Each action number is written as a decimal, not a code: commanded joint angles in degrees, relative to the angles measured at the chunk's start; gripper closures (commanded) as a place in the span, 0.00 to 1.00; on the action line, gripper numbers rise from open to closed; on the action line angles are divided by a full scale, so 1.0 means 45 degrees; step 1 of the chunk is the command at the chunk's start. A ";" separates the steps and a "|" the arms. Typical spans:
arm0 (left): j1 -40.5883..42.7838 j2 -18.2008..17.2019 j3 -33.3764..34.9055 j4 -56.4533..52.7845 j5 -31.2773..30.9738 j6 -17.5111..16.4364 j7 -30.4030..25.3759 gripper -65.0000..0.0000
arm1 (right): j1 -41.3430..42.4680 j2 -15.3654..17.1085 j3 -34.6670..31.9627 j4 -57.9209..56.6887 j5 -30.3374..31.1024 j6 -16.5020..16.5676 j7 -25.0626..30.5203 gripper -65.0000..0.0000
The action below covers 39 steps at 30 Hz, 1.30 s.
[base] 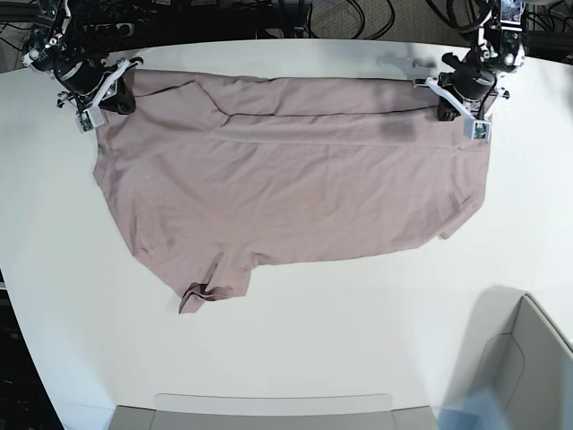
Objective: Fold the T-shirt properly
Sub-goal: 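Pull the folded edge back toward the arms' base with both grippers, then release the shirt and move both grippers toward the hem corners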
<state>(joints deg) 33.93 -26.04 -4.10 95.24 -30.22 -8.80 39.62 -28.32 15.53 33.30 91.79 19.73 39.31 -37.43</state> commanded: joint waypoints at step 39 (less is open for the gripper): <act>-0.2999 0.0346 -0.3456 0.3871 0.0649 0.0285 0.6425 1.00 | 0.6341 -0.0628 -0.0513 0.2567 -0.3221 0.0153 -0.1323 1.00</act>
<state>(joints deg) 20.67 -23.81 -19.20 111.85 -27.38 -7.73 69.25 -0.93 11.77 30.65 102.63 4.40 39.35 -44.07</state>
